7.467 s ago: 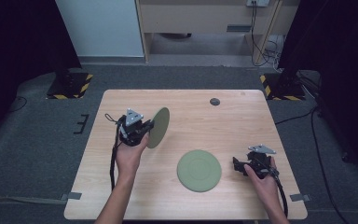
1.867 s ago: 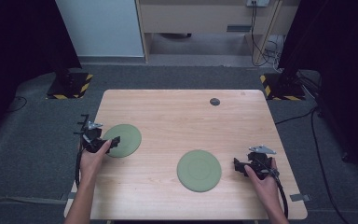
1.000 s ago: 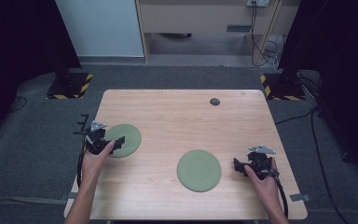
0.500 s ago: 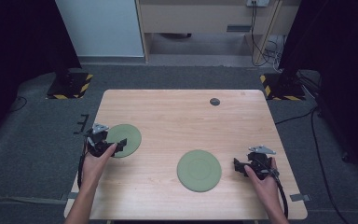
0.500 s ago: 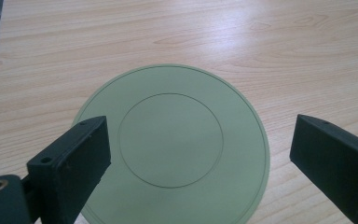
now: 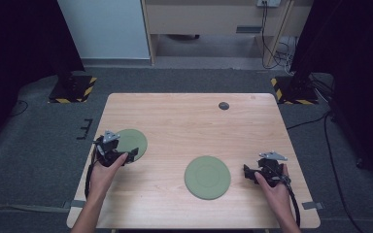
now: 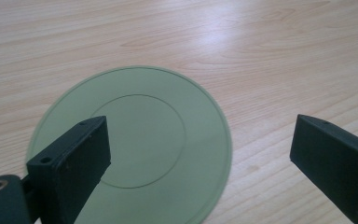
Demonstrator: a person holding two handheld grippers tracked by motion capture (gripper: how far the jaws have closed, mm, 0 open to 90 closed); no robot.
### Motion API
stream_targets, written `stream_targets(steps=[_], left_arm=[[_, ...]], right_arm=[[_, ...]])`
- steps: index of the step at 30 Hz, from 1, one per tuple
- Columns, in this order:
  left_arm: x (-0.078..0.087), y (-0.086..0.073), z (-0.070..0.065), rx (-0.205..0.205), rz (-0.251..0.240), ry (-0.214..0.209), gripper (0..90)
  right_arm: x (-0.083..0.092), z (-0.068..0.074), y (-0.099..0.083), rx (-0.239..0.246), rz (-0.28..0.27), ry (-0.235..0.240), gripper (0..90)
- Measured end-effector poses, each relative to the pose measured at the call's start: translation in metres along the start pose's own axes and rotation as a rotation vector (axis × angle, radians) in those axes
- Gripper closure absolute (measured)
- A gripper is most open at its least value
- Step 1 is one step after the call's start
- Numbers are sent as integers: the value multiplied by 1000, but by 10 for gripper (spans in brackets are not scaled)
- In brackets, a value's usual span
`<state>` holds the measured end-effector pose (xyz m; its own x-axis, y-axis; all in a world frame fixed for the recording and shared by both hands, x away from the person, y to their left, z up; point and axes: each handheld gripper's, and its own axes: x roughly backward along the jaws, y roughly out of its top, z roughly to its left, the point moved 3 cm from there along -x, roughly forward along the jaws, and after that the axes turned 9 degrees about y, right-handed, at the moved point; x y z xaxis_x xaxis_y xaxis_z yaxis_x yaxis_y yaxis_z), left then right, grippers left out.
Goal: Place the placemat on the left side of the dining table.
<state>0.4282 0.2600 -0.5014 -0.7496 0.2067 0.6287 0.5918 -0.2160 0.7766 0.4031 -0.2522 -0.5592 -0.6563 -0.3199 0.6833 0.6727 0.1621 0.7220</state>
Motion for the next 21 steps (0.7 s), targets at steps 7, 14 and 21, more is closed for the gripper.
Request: stream_targets(steps=[7,14,21], left_arm=[[-1,1,-17,-35,-1,-27,43],[-1,1,-33,-70,-1,-52,43],[-2,-1,-54,-132,11,-76,43]], right_arm=[[1,-1,0,0,-2,-1,47],[1,-1,0,-3,-3,-1,47],[1,-2,0,-5,-3,-2,47]])
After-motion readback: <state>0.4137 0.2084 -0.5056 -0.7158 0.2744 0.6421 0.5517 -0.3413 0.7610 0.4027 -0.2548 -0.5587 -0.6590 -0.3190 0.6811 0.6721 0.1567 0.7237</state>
